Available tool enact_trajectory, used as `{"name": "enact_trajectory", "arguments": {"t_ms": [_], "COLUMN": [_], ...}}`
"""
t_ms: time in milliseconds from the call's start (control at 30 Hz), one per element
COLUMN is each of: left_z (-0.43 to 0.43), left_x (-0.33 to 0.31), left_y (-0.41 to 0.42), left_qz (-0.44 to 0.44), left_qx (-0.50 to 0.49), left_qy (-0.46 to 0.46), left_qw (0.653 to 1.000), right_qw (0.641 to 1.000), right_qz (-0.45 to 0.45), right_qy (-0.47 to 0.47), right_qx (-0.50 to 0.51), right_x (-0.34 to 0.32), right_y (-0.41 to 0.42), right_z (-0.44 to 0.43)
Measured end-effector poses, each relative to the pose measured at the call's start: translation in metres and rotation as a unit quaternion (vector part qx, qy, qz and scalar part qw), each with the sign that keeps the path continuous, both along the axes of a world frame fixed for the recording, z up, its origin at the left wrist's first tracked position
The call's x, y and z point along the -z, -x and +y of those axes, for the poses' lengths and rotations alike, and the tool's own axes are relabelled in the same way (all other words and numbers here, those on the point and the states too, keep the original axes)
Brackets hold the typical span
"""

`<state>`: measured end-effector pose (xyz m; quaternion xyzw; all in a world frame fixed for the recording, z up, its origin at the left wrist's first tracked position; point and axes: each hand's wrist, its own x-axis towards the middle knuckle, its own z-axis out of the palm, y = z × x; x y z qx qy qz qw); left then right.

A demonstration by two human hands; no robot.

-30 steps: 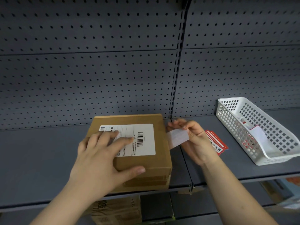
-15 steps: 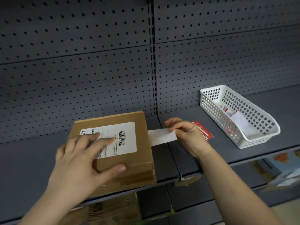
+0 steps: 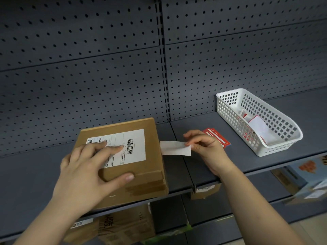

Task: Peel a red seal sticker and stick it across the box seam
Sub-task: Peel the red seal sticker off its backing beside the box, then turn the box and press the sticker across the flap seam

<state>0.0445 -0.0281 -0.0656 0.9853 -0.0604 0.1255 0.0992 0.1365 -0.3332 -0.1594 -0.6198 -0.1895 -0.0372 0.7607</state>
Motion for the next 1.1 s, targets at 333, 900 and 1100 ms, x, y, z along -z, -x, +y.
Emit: {"name": "enact_trajectory", "arguments": {"t_ms": [333,900,1100], "left_z": [-0.001,0.031,0.057], "left_x": [-0.001,-0.043,-0.032], "left_y": [0.001,-0.01,-0.031], "left_qz": [0.002,0.052,0.344], "left_qx": [0.001,-0.135,-0.166], "left_qy": [0.001,0.486,0.521], "left_qw": [1.0,0.862,0.763], "right_qw": [0.998,0.997,0.982], "right_qz": [-0.019,0.06,0.184], "right_qy": [0.029,-0.005,0.039], "right_qx": [0.061,0.058,0.027], "right_x": [0.0,-0.078,-0.113], "right_y": [0.017,0.033,0.021], "right_z": [-0.007,0.008,0.068]}}
